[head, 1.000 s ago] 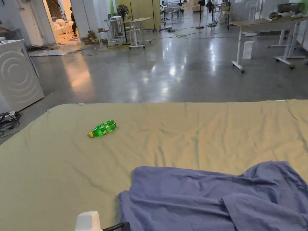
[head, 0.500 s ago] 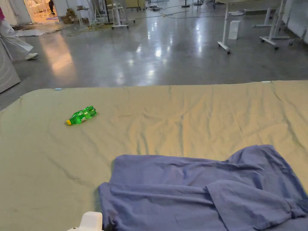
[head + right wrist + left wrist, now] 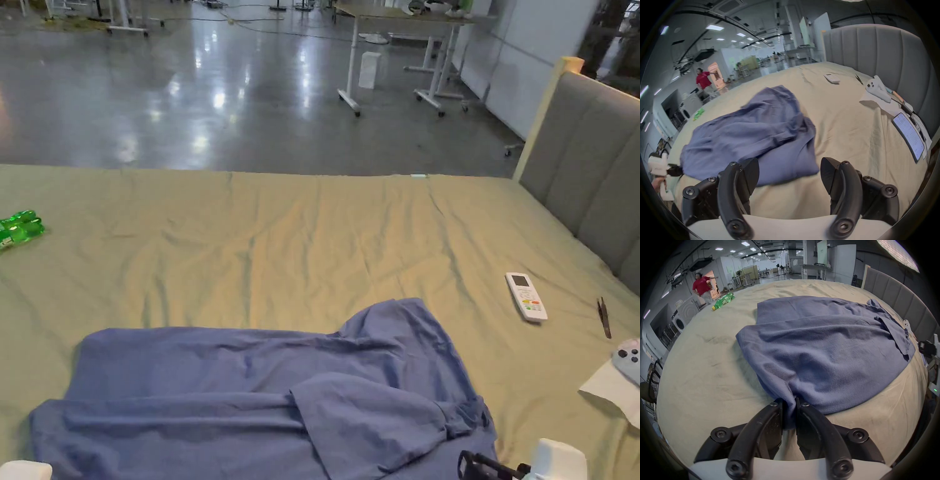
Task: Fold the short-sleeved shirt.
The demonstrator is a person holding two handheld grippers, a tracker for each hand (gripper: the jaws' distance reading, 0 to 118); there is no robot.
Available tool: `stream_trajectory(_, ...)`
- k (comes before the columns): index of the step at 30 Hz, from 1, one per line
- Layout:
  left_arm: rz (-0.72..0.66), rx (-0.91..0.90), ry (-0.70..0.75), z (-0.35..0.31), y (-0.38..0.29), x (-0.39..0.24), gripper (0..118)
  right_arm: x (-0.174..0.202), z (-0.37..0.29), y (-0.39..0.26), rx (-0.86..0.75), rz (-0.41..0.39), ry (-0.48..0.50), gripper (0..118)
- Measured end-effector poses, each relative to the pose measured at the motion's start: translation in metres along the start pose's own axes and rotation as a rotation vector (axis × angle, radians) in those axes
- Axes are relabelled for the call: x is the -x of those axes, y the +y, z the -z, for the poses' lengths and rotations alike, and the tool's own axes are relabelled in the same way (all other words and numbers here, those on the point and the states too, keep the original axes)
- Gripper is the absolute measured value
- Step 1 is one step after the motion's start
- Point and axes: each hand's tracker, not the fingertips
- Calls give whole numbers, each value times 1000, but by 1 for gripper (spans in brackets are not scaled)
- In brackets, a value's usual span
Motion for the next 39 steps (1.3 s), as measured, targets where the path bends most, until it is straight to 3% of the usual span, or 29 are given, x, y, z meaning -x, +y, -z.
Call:
stream_trajectory(2,-2,-3,-8,-6,2,-2,16,-6,23,3,59,8,-47,80)
stream_trajectory(3,-4,-8,-11,-6,0,-1,16,-7,32,2,103,12,-62,72)
stream_trajectory(4,-8,-14,-15,-6,-1,-1,16,-8,39,-1,137,11,-54,50)
stream_trajectory(6,-22,-29,-20,-13,-2,-6,16,0,37,-8,84,-50,-85,43)
stream_trajectory(8,-39,-57,-21,-15,-8,-7,16,14,29,-8,52,-139,-93,15)
stream_trajectory(11,-37,-65,-2,-22,-3,-3,14,45,14,-6,38,-283,-142,9)
stream_trajectory(13,-44,-132,32,-31,-3,-3,10,46,9,-4,20,-298,-141,8)
stream_trajectory(19,-146,-233,13,-82,-2,9,9,36,-38,3,-28,-103,-159,8)
stream_trajectory(26,-172,-210,-24,-131,-64,13,9,6,-91,-46,-14,-35,-130,8)
stream_trajectory(31,-175,-137,-22,-159,-121,-9,9,-4,-118,-84,48,-56,-142,8)
stream_trajectory(36,-151,-100,-9,-133,-135,-17,10,4,-116,-91,84,-94,-148,8)
stream_trajectory(37,-160,-81,-3,-132,-131,-19,20,5,-112,-90,110,-105,-149,21)
stream_trajectory(39,-167,8,49,-132,-127,-17,57,7,-114,-87,103,-124,-137,68)
